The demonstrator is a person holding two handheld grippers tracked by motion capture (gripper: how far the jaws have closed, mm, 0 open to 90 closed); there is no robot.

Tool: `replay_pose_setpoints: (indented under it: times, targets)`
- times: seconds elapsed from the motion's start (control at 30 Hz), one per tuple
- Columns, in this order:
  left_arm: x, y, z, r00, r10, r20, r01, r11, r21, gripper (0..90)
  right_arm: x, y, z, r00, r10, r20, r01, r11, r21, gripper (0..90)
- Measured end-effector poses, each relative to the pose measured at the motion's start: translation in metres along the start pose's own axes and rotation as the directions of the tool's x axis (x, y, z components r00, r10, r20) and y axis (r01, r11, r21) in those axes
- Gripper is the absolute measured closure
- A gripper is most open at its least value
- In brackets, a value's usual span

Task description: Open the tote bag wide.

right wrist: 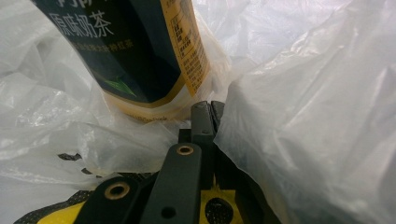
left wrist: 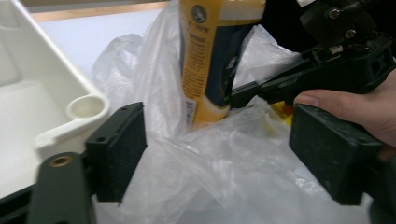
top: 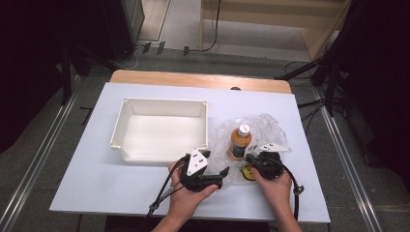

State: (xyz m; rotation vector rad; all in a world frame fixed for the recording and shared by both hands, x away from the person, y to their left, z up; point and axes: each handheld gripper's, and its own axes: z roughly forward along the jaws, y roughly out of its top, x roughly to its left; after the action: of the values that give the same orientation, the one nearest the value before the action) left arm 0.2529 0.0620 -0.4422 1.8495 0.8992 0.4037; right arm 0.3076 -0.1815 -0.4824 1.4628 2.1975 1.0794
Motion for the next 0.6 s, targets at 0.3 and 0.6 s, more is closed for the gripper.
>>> replay_pose_setpoints:
  times: [0.3,0.6]
  targets:
    - [0.002,-0.018,0.03,0.9973,0.057,-0.047,-0.048,0.9839,0.172,27.0,0.0,0.0,-0.001,1.0,0.006,0.001,-0.006,1.0,-0.005,86.4]
    - [0.003,-0.022,0.032,0.9954,0.043,-0.086,-0.027,0.9827,0.183,48.5,-0.002,0.008,-0.024,0.9981,0.037,0.049,-0.028,0.984,-0.173,72.9]
